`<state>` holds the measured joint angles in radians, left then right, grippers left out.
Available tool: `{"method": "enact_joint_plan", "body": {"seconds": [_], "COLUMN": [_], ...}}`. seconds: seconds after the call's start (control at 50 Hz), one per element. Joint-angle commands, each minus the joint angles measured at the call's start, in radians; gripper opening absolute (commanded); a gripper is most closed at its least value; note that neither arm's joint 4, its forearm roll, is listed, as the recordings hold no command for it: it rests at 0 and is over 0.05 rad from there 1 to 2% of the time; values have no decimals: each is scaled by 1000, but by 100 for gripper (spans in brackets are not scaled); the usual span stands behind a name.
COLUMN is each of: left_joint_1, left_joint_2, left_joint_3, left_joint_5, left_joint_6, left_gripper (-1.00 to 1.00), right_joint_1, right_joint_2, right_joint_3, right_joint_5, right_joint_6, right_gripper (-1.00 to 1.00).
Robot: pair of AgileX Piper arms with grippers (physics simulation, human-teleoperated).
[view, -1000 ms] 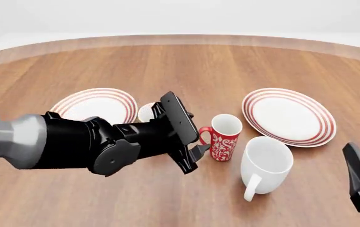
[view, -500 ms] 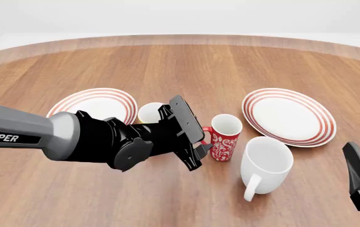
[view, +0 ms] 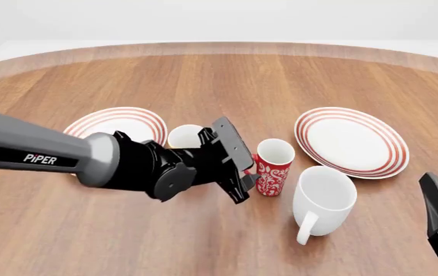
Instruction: Put the red mug on the left plate.
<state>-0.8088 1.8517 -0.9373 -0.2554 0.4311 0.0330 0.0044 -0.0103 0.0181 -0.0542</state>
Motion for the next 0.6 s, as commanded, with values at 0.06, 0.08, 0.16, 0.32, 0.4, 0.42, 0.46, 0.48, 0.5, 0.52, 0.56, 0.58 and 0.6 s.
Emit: {"method": "enact_joint_plan", "body": {"seconds": [0.06,0.08,0.16,0.32,0.4,0.42,0.46,0.48,0.5,0.52,0.56,0.58,0.6], "left_joint_1": [6,7,7,9,8,6,2,3,4,4,4,2,2], "left_joint_2": [27,27,30,35,31,28,23,23,23,22,21,20,19], "left_joint_3": [-25,-27,-30,-36,-32,-30,-27,-27,-28,-28,-27,-26,-24], "left_joint_5": [11,12,14,22,17,18,18,18,19,18,18,19,19], "left_joint_6": [-2,-3,-2,-9,-9,-11,-13,-13,-13,-13,-14,-17,-18], "left_gripper": [100,100,100,100,-100,-100,-100,-100,-100,-100,-100,-100,-100], "right_joint_1": [-3,-3,-5,-6,-8,-8,-9,-9,-9,-9,-10,-10,-10], "right_joint_2": [-3,-3,-3,-3,1,1,0,1,1,0,0,0,-1], "right_joint_3": [-2,-2,-3,-3,0,0,0,0,1,1,1,1,0], "right_joint_5": [5,4,5,5,-2,-2,-1,-2,-3,-3,-4,-2,0], "right_joint_6": [0,0,0,-1,-1,-2,-2,-2,-2,-2,-2,-2,-2], "right_gripper": [100,100,100,100,100,100,100,100,100,100,100,100,100]}}
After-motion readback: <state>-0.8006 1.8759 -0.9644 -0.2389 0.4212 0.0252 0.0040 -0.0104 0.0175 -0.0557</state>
